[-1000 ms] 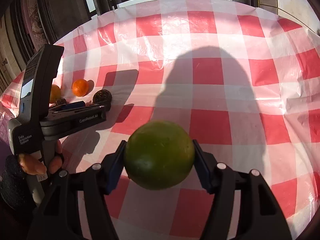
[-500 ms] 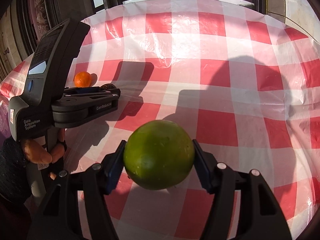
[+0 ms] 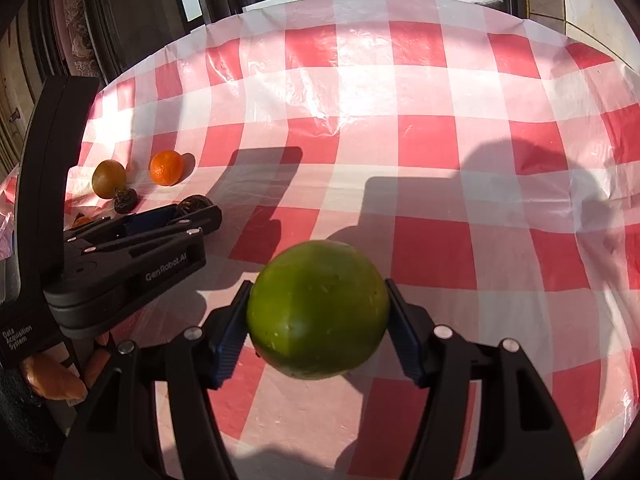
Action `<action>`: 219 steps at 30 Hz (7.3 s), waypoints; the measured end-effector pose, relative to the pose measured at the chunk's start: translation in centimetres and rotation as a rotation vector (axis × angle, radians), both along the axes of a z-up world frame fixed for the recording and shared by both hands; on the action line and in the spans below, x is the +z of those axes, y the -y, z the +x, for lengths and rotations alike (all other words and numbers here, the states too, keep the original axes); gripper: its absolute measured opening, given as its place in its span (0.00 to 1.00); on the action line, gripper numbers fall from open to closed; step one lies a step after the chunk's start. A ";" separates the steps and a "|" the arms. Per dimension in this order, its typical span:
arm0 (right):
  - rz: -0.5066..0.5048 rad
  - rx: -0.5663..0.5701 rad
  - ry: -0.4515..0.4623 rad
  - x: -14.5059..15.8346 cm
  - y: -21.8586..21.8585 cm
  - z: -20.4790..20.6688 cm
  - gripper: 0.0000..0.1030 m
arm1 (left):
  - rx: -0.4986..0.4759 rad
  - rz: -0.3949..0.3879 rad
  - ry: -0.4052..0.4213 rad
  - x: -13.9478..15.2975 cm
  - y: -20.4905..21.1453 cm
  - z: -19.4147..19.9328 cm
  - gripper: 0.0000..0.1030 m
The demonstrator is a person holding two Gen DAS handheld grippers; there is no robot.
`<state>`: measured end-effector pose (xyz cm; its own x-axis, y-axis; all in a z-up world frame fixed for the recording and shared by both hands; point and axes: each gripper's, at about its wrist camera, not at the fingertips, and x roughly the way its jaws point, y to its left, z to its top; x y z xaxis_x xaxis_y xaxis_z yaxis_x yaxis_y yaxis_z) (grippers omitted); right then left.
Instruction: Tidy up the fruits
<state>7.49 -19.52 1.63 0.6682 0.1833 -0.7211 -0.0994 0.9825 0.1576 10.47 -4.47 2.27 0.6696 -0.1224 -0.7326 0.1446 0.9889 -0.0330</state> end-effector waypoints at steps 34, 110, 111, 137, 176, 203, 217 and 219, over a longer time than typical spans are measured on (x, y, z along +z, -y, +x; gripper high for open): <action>0.286 0.165 0.054 5.5 -3.9 -5.2 0.62 | 0.132 -0.059 0.277 12.5 -10.6 -17.2 0.39; -0.855 0.957 -0.077 3.9 -42.1 -10.8 0.88 | 0.098 0.406 -0.368 6.5 -30.1 -20.9 0.86; -0.872 0.950 -0.048 4.0 -42.2 -10.9 0.90 | 0.102 0.397 -0.363 6.5 -30.3 -21.0 0.86; 0.136 0.453 0.370 17.9 -19.6 -8.4 0.99 | 0.035 0.097 0.580 20.7 -12.8 -25.0 0.96; 0.062 0.725 -0.043 1.9 -24.4 5.4 0.84 | -0.159 -0.225 0.023 0.0 -11.0 -17.9 0.96; -0.246 0.993 0.023 0.4 -27.9 5.8 0.37 | -0.136 -0.165 -0.071 -0.5 -9.3 -15.9 0.96; -0.019 0.147 -0.025 0.1 -5.1 4.5 0.37 | 0.284 -0.007 -0.049 0.1 -8.2 4.2 0.90; 0.014 0.112 -0.006 0.4 -3.9 4.2 0.37 | 0.331 -0.038 -0.062 0.1 -9.3 7.3 0.85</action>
